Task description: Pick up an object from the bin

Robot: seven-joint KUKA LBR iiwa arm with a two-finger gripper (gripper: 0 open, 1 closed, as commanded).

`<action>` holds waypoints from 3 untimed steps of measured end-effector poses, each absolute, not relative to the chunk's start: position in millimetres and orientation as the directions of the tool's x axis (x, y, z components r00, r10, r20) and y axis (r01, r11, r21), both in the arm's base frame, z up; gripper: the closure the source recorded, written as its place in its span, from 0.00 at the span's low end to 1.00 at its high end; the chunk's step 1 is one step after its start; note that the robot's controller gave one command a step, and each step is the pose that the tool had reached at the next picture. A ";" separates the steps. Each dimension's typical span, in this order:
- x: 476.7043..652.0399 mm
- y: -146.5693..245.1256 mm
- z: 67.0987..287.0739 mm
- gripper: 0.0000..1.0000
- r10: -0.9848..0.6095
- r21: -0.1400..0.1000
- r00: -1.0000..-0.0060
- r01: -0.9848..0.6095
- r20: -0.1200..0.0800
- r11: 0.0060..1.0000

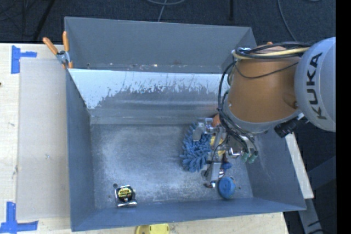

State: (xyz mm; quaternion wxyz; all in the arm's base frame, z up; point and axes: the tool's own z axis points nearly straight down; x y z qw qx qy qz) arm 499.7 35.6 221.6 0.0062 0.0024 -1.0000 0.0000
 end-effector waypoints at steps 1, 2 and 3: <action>501.2 35.3 226.0 0.00 -0.003 0.001 -1.000 -0.003 0.003 1.000; 578.6 4.2 179.4 0.00 -0.028 0.000 -1.000 -0.028 -0.006 1.000; 588.0 -38.8 158.8 0.00 -0.009 -0.001 -1.000 -0.009 0.004 1.000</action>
Offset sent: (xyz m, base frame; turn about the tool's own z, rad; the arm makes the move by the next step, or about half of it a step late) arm 0.1210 -0.0507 -0.0739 -0.0383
